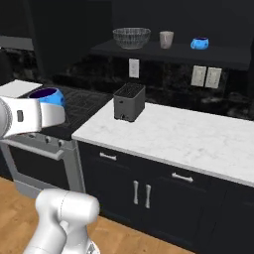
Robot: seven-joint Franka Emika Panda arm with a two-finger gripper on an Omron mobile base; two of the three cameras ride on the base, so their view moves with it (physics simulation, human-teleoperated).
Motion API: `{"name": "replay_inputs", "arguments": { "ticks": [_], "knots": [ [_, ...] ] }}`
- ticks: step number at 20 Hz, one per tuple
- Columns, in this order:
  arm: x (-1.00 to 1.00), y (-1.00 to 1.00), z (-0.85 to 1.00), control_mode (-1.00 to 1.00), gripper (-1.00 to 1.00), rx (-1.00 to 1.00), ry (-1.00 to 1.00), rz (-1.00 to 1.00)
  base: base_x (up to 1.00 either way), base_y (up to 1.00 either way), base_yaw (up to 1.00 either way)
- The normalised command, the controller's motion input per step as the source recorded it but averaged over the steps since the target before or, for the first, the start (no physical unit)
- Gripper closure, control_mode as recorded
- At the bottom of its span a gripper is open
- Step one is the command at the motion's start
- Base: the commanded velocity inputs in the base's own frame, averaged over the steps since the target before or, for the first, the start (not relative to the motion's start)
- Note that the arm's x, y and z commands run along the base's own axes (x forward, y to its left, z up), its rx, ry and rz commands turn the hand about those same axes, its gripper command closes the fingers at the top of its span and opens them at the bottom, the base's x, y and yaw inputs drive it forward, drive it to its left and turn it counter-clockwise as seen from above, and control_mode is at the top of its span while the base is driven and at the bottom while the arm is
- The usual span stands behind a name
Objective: Gather all objects into one cabinet and sort the glasses and bowls to opposite sides.
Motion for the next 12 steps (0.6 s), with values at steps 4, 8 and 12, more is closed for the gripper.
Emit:
{"name": "replay_inputs", "arguments": {
  "ticks": [4,8,12],
  "knots": [
    [0.00,0.00,0.00,1.00,1.00,0.00,0.00,0.00,0.54,0.09,-0.42],
    [0.00,0.00,0.00,1.00,1.00,0.00,0.00,0.00,0.41,-0.23,-0.34],
    [0.00,0.00,0.00,1.00,1.00,0.00,0.00,0.00,0.44,-0.21,-0.26]
  ]
}}
